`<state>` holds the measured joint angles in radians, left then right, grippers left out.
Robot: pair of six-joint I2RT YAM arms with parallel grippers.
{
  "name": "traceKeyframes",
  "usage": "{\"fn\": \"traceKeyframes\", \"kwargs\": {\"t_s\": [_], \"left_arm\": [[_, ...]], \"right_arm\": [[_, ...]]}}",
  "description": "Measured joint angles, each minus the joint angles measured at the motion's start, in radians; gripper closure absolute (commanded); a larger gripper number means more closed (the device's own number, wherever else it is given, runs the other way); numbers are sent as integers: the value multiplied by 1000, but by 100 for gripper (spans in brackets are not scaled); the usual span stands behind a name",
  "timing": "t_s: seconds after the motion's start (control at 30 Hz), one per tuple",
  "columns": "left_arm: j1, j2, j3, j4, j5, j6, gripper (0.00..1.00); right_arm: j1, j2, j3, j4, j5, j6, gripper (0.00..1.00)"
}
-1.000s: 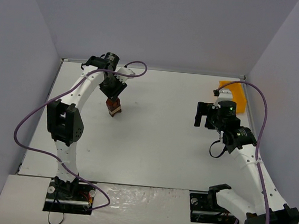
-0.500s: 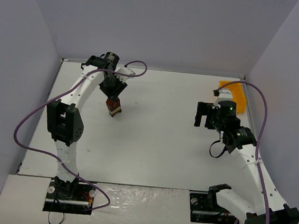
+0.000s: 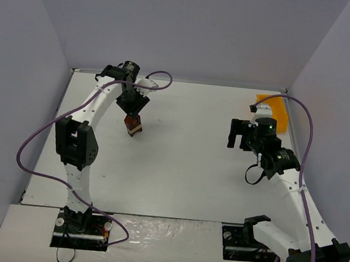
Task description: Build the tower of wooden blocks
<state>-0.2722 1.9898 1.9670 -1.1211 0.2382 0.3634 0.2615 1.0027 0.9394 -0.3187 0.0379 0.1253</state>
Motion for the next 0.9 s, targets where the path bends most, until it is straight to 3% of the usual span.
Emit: {"fn": "traceKeyframes", "kwargs": {"t_s": [0.4,0.53,0.7,0.9], "left_arm": [[-1,-3,113,-1,-17,-16,41],[-1,-70,134,34,-59,-45,34],[-1,-263,85,124,-153,-96,24],[-1,-648,-128,250,-253,-160,16]], "right_arm": [[0,-1,0,0,0,-1,0],[0,-14,4,-2,2,-9,0],[0,-46,66,-7,28,-25,0],[0,-113,179,-5,62,-52,0]]}}
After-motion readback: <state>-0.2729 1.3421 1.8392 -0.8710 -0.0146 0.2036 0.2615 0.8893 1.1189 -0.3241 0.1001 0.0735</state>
